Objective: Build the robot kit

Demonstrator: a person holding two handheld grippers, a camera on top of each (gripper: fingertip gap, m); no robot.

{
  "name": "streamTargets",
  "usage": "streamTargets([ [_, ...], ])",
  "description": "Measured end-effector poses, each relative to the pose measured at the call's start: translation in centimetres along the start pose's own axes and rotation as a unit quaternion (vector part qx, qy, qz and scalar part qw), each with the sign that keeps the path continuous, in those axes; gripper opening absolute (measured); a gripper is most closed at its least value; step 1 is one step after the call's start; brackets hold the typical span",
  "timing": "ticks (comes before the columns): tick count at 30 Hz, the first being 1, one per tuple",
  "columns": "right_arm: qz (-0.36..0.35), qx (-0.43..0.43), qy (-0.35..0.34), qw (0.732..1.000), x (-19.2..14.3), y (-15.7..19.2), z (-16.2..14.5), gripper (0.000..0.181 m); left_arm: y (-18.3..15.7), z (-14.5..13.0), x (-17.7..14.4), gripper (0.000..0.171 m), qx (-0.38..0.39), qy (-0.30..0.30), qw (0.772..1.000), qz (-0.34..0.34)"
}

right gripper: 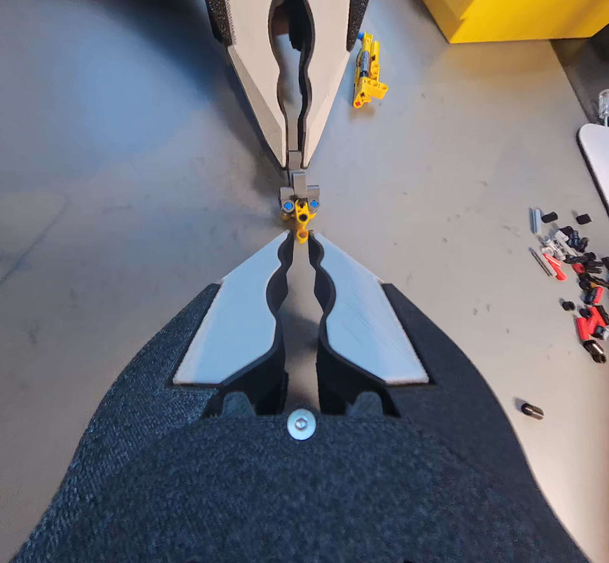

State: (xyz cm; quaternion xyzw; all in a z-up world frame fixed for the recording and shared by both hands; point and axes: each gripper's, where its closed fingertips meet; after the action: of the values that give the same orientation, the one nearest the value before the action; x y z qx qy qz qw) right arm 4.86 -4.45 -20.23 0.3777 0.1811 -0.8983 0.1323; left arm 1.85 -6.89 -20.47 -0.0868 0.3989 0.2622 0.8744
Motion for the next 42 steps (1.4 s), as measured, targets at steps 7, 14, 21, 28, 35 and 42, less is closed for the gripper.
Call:
streamTargets([
  [7, -0.035, 0.056, -0.064, 0.996, -1.9, -2.7, 1.5, 0.017, 1.0, 0.3, -1.0, 0.023, -0.015, -0.018, 1.000, 0.015],
  [14, -0.191, 0.125, -0.148, 0.962, -7.6, -12.9, 3.3, 0.018, 7.7, 4.7, -7.9, 0.025, -0.058, -0.154, 0.975, 0.149],
  [21, -0.300, 0.150, -0.166, 0.927, -11.6, -27.7, 7.3, 0.018, 21.3, 11.1, -15.4, 0.021, -0.095, -0.163, 0.926, 0.327],
  [28, -0.326, 0.172, -0.092, 0.925, -8.4, -36.7, 7.1, 0.017, 33.5, 12.7, -13.6, 0.017, -0.108, -0.062, 0.925, 0.360],
  [35, -0.311, 0.194, -0.079, 0.927, -6.5, -36.9, 5.3, 0.003, 34.5, 11.3, -9.9, 0.002, -0.094, -0.037, 0.938, 0.330],
  [42, -0.314, 0.203, -0.128, 0.919, -7.8, -36.9, 5.7, 0.016, 33.6, 11.8, -9.7, 0.004, -0.085, -0.025, 0.949, 0.303],
])
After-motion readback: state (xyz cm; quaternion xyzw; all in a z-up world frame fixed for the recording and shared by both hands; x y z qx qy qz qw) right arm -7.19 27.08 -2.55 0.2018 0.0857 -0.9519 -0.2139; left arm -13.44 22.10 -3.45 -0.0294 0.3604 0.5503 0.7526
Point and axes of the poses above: each gripper's, where its closed fingertips meet, x out along the fingers, z out of its top, y = z × x across the jaws, and after that the axes turned 9 degrees about y, right-handed
